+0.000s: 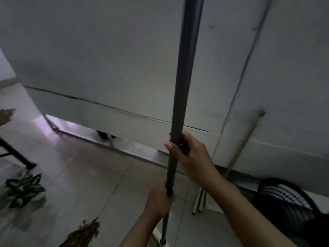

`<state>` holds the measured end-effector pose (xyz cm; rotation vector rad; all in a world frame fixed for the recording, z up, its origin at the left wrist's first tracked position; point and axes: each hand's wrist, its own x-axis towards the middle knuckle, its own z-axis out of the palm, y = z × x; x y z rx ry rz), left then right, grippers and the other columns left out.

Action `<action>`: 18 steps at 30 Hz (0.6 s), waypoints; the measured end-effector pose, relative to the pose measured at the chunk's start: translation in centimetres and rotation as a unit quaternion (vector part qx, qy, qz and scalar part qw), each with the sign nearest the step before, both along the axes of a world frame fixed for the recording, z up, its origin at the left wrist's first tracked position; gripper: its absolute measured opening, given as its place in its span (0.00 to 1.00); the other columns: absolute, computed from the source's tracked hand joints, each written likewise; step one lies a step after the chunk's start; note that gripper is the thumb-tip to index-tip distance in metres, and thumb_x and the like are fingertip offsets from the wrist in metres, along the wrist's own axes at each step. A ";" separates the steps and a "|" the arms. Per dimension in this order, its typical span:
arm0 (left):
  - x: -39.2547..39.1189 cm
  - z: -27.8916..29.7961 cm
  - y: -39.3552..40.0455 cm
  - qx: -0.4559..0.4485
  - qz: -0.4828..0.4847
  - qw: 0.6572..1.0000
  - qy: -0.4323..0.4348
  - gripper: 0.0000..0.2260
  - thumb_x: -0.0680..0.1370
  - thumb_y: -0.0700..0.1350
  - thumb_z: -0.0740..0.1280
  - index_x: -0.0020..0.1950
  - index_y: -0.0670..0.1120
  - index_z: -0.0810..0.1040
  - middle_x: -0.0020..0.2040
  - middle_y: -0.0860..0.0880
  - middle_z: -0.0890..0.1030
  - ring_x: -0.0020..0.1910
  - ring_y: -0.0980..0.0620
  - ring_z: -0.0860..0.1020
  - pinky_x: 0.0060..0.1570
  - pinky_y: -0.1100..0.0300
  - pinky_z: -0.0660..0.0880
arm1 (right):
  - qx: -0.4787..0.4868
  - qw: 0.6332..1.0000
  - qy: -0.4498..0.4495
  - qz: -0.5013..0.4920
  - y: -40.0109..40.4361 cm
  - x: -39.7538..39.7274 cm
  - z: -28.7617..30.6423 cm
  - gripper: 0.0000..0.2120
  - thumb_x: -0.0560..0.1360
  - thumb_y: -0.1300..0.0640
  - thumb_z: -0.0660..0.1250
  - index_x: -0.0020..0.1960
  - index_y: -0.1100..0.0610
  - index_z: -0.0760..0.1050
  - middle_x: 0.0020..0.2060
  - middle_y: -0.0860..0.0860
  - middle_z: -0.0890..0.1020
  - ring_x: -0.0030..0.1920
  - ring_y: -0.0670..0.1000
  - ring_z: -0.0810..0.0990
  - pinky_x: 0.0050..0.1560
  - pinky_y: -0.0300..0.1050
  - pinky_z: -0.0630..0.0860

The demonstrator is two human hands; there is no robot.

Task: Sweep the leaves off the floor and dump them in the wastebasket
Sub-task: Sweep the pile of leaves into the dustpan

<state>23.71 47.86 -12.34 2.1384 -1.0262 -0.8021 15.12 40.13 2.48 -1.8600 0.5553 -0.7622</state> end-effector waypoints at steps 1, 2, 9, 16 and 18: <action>-1.5 0.1 -1.1 0.001 -0.020 1.000 -0.003 0.07 0.74 0.43 0.64 0.52 0.51 0.71 0.44 0.47 0.78 0.46 0.47 0.78 0.46 0.57 0.75 | 0.002 1.000 0.003 -0.014 -0.7 -1.8 -0.1 0.09 0.73 0.53 0.65 0.49 0.44 0.68 0.43 0.47 0.79 0.48 0.50 0.79 0.51 0.44 0.78; -3.1 0.1 -2.2 -0.002 -0.041 0.999 -0.007 0.06 0.74 0.43 0.64 0.49 0.51 0.70 0.43 0.48 0.78 0.46 0.47 0.78 0.46 0.56 0.76 | 0.000 1.000 0.006 -0.027 -1.3 -3.7 -0.3 0.10 0.73 0.54 0.65 0.48 0.42 0.68 0.43 0.46 0.78 0.49 0.50 0.79 0.51 0.43 0.78; -13.1 0.9 -8.7 -0.031 -0.177 0.984 -0.007 0.07 0.74 0.46 0.65 0.50 0.54 0.71 0.37 0.54 0.76 0.41 0.51 0.78 0.42 0.60 0.76 | -0.063 0.979 -0.007 -0.194 -4.9 -14.4 0.4 0.09 0.71 0.49 0.63 0.48 0.51 0.70 0.37 0.53 0.80 0.41 0.55 0.80 0.43 0.47 0.79; -19.0 2.0 -14.2 -0.063 -0.290 0.954 0.052 0.06 0.71 0.47 0.69 0.45 0.50 0.75 0.39 0.51 0.79 0.40 0.55 0.79 0.48 0.51 0.78 | -0.046 0.957 -0.016 -0.286 -8.5 -21.3 1.5 0.14 0.67 0.43 0.63 0.48 0.48 0.74 0.39 0.49 0.81 0.43 0.54 0.81 0.47 0.60 0.77; -20.1 1.8 -15.8 -0.070 -0.310 0.946 0.057 0.09 0.70 0.49 0.70 0.49 0.51 0.76 0.41 0.53 0.81 0.43 0.56 0.80 0.51 0.51 0.78 | -0.040 0.953 -0.011 -0.301 -9.5 -22.7 1.4 0.06 0.69 0.45 0.64 0.45 0.43 0.72 0.39 0.46 0.80 0.44 0.54 0.81 0.49 0.59 0.77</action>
